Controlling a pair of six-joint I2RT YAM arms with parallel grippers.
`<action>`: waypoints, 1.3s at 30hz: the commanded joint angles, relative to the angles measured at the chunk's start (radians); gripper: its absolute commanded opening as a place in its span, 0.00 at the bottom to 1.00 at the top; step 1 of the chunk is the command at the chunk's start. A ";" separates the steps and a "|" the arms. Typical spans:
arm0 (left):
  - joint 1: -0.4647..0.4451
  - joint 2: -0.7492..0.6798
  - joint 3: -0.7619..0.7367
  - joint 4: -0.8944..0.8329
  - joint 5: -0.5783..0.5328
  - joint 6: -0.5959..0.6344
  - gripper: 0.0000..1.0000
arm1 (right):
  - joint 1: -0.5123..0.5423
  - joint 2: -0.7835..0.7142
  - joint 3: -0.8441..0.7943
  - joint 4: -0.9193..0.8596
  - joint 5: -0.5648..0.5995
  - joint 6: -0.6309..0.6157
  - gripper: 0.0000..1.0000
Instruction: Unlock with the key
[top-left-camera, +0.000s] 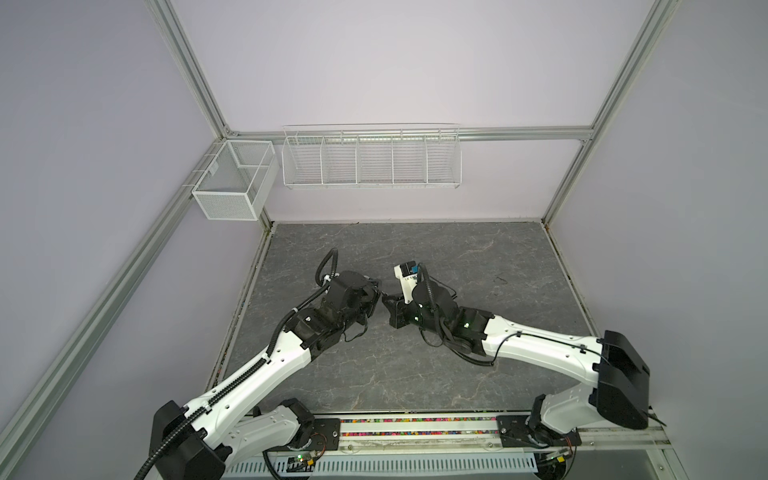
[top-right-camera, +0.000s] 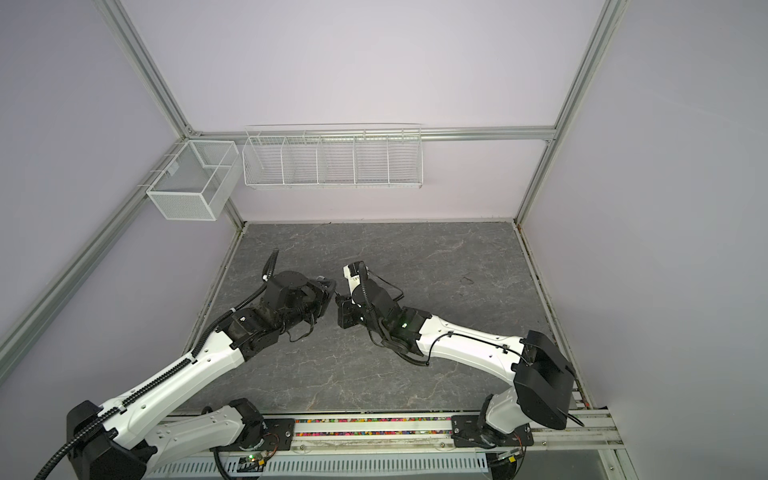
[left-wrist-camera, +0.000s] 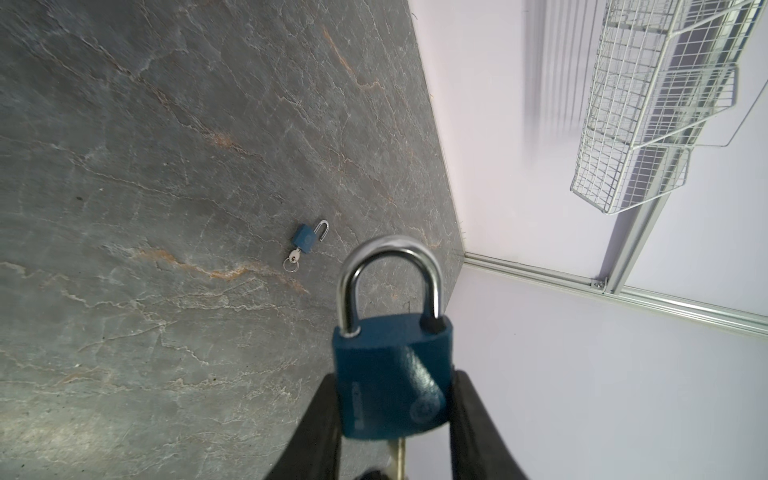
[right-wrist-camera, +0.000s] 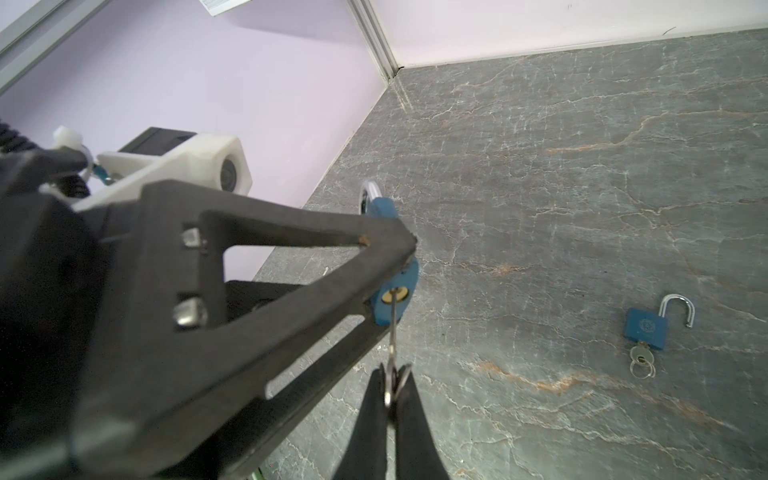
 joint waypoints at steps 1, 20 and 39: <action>-0.039 0.003 -0.033 -0.004 0.180 -0.026 0.00 | -0.042 -0.007 -0.012 0.380 -0.086 0.043 0.06; 0.022 -0.071 -0.086 0.145 0.140 -0.111 0.00 | 0.113 -0.084 -0.279 0.589 0.177 -0.050 0.07; 0.038 -0.102 -0.116 0.268 0.122 -0.256 0.00 | 0.056 -0.084 -0.374 0.794 0.332 -0.044 0.06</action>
